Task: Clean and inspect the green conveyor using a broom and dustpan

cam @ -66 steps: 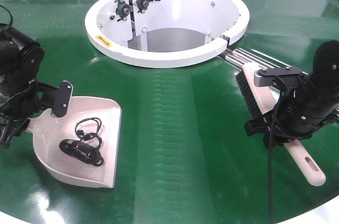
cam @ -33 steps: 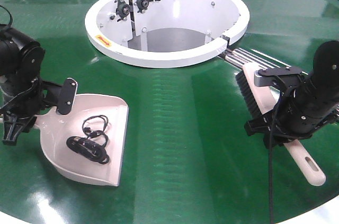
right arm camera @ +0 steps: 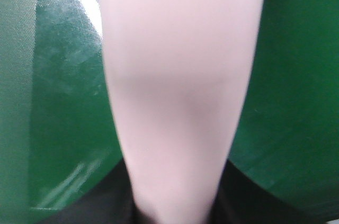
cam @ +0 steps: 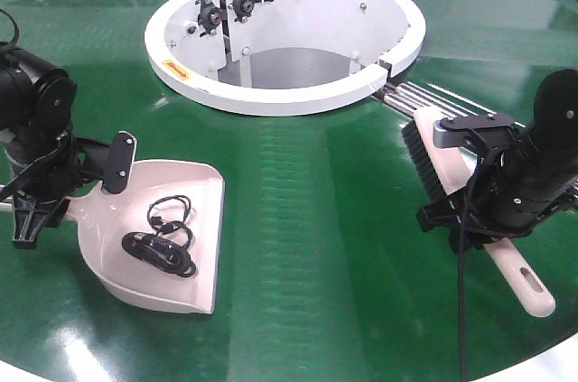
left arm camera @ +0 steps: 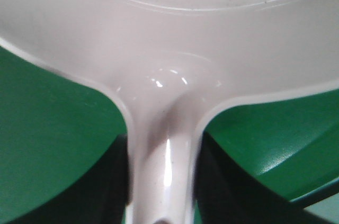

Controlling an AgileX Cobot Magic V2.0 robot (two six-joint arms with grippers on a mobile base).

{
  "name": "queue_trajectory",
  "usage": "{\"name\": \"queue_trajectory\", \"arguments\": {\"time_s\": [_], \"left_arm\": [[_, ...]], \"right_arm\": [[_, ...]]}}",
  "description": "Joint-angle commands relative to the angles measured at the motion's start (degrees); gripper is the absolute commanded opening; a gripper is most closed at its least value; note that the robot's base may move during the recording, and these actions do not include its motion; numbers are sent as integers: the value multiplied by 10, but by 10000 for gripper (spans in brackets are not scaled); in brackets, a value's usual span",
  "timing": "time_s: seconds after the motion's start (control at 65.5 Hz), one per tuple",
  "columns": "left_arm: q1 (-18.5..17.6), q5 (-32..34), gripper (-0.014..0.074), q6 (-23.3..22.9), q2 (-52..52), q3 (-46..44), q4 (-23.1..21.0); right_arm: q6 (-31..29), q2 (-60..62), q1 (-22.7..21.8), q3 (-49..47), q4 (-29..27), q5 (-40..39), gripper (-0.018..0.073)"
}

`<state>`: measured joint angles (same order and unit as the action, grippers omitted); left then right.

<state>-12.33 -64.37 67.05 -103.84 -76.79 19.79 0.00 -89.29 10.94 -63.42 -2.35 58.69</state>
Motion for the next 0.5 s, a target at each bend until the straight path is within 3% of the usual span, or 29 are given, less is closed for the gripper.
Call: {"name": "queue_trajectory", "arguments": {"time_s": [0.0, 0.259, 0.488], "left_arm": [[-4, 7, 197, -9, 25, -17, -8], [-4, -5, 432, -15, 31, -17, -21], [-4, -21, 474, -15, 68, -17, -75]], "right_arm": [[-5, 26, -2, -15, -1, -15, -1], [-5, 26, -2, -15, -1, -15, -1], [-5, 26, -2, -15, -2, -15, -1]]}}
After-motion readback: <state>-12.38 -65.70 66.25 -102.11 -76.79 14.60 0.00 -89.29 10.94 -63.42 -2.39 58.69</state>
